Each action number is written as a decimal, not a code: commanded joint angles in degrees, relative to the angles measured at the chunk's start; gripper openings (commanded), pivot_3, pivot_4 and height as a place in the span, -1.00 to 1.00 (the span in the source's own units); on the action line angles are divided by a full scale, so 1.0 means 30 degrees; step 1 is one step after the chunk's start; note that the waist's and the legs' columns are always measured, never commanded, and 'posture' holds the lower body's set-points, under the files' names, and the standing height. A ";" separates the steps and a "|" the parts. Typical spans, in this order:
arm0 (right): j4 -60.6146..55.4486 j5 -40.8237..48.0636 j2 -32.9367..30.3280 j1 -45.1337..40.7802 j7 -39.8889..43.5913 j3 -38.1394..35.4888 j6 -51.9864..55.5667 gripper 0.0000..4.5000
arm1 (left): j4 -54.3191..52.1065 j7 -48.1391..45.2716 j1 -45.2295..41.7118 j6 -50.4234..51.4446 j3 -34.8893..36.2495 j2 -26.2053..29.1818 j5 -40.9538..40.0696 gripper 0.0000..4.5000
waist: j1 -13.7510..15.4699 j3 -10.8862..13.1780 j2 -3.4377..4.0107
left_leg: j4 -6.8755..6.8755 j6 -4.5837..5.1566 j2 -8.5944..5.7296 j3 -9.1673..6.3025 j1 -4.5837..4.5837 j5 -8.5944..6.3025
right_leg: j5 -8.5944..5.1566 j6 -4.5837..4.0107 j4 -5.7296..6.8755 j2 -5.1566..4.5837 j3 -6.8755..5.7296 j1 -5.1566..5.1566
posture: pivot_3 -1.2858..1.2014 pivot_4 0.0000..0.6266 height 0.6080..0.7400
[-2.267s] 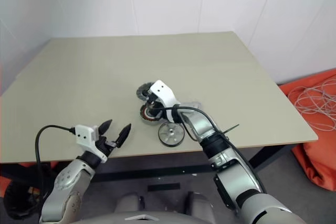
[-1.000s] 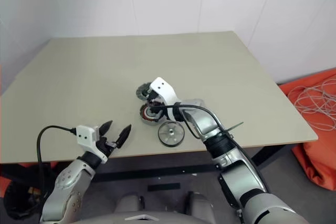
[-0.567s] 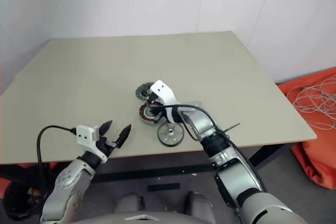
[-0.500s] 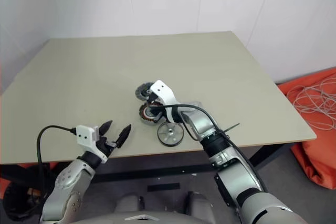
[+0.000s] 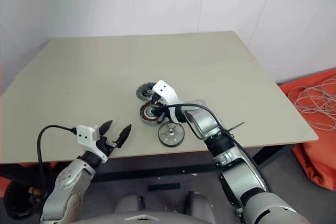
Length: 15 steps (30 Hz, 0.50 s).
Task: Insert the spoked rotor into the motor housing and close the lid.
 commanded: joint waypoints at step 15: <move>0.1101 -0.0098 0.1280 -0.0991 -0.1390 -0.0994 -0.1307 -0.99 | -0.0001 -0.0176 -0.0065 -0.0575 0.0083 -0.0003 0.0051 1.00 | -0.0005 0.0001 0.0000 | -0.0001 -0.0001 -0.0001 -0.0001 0.0007 0.0000 | 0.0000 0.0000 0.0000 0.0000 0.0000 0.0000 | 0.03 -1.00 1.00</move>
